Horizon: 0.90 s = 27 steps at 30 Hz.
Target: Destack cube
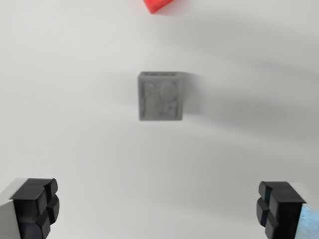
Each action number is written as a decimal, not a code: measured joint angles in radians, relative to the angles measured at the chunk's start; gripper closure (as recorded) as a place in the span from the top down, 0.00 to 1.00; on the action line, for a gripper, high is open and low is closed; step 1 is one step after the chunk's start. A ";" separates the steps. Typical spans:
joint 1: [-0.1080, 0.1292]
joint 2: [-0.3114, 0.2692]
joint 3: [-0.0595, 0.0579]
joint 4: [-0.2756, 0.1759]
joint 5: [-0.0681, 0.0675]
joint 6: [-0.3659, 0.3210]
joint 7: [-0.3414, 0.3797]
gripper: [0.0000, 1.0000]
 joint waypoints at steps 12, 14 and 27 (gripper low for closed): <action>0.000 -0.055 0.000 0.047 0.001 -0.102 -0.001 1.00; 0.000 -0.062 0.000 0.055 0.001 -0.117 -0.001 1.00; 0.000 -0.084 0.000 0.083 0.001 -0.167 -0.001 1.00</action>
